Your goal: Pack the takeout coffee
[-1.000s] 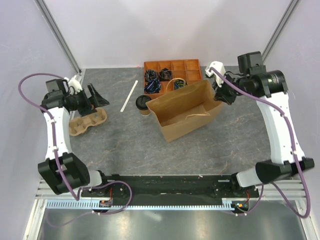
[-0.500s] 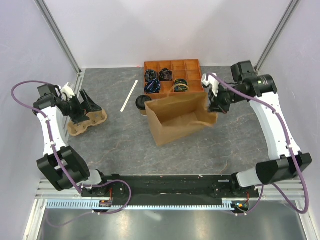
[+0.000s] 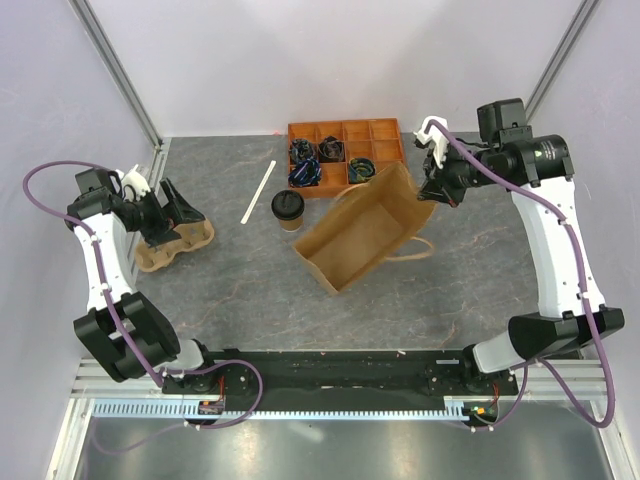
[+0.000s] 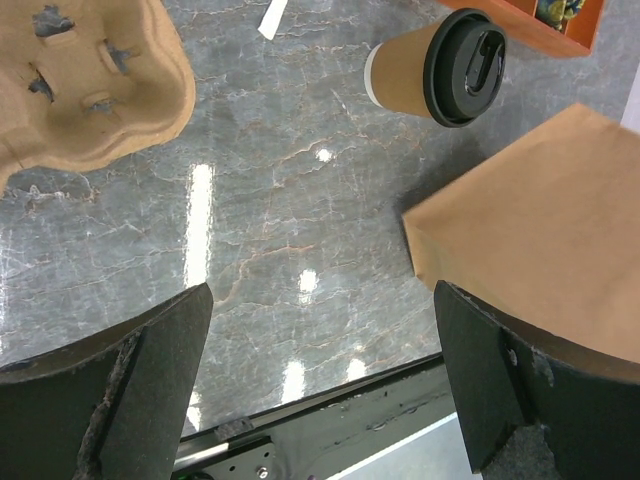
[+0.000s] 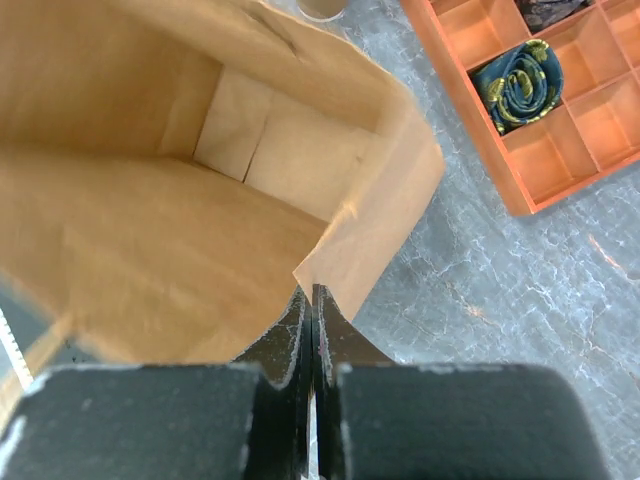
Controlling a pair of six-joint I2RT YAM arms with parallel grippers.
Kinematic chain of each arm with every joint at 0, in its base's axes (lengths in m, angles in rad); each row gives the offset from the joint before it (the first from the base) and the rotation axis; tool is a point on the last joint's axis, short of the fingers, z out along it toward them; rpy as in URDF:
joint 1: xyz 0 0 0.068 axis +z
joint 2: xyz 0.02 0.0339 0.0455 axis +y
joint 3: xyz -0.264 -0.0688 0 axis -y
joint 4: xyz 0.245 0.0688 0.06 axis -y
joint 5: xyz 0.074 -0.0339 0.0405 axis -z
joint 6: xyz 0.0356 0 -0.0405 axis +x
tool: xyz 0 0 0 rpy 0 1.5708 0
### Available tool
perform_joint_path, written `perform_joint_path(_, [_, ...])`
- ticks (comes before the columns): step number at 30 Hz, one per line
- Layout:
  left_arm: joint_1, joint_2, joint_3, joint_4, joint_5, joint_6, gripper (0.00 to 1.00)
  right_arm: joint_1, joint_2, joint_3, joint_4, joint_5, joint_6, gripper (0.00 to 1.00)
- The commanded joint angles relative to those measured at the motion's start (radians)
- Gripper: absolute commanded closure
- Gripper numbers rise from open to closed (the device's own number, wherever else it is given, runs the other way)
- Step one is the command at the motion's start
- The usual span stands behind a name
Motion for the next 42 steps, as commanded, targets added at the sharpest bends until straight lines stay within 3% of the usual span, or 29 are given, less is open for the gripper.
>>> perform_joint_path(1, [0.005, -0.013, 0.02, -0.005, 0.041, 0.066, 0.0, 0.002, 0.021, 0.016, -0.113, -0.011, -0.016, 1.0])
perform_joint_path(6, [0.005, 0.003, 0.02, -0.008, 0.028, 0.067, 0.0, 0.008, 0.044, -0.067, -0.11, 0.009, -0.084, 1.0])
perform_joint_path(9, [0.005, 0.004, 0.023, -0.005, 0.042, 0.063, 0.0, 0.008, 0.099, -0.04, -0.11, 0.002, -0.038, 0.97])
perform_joint_path(12, [0.005, -0.001, 0.028, -0.005, 0.041, 0.064, 0.0, 0.008, 0.159, 0.032, -0.111, 0.02, 0.028, 0.7])
perform_joint_path(13, [0.005, -0.004, 0.029, -0.005, 0.041, 0.066, 0.0, 0.008, 0.179, 0.049, -0.111, 0.023, 0.045, 0.52])
perform_joint_path(15, [0.005, -0.004, 0.028, -0.005, 0.038, 0.067, 0.0, 0.009, 0.195, 0.092, -0.111, 0.028, 0.089, 0.36])
perform_joint_path(18, [0.005, -0.001, 0.026, -0.003, 0.038, 0.067, 0.0, 0.008, 0.219, 0.126, -0.108, 0.043, 0.155, 0.33])
perform_joint_path(20, [0.005, 0.001, 0.026, 0.001, 0.041, 0.066, 0.0, 0.009, 0.223, 0.132, -0.107, 0.052, 0.18, 0.35])
perform_joint_path(23, [0.007, 0.003, 0.029, 0.003, 0.041, 0.066, 0.0, 0.009, 0.22, 0.132, -0.107, 0.069, 0.183, 0.48])
perform_joint_path(24, [0.005, 0.006, 0.032, 0.003, 0.038, 0.067, 0.0, 0.011, 0.219, 0.129, -0.11, 0.084, 0.18, 0.6])
perform_joint_path(26, [0.005, 0.007, 0.032, 0.004, 0.036, 0.07, 0.0, 0.012, 0.208, 0.117, -0.11, 0.101, 0.143, 0.73])
perform_joint_path(27, [0.005, 0.009, 0.034, 0.004, 0.035, 0.07, 0.0, 0.018, 0.205, 0.114, -0.111, 0.11, 0.126, 0.88])
perform_joint_path(29, [0.005, 0.009, 0.031, 0.004, 0.031, 0.073, 0.0, 0.023, 0.203, 0.125, -0.11, 0.115, 0.094, 1.0])
perform_joint_path(33, [0.005, 0.001, 0.026, 0.004, 0.016, 0.086, 0.0, 0.023, 0.165, 0.117, -0.111, 0.031, -0.001, 1.0])
perform_joint_path(37, [0.014, -0.011, 0.022, 0.003, -0.045, 0.095, 0.0, 0.035, 0.085, -0.013, -0.111, -0.053, -0.105, 1.0])
perform_joint_path(42, [0.078, -0.01, -0.001, 0.018, -0.102, 0.073, 0.0, 0.147, 0.105, 0.003, -0.108, -0.011, -0.222, 1.0])
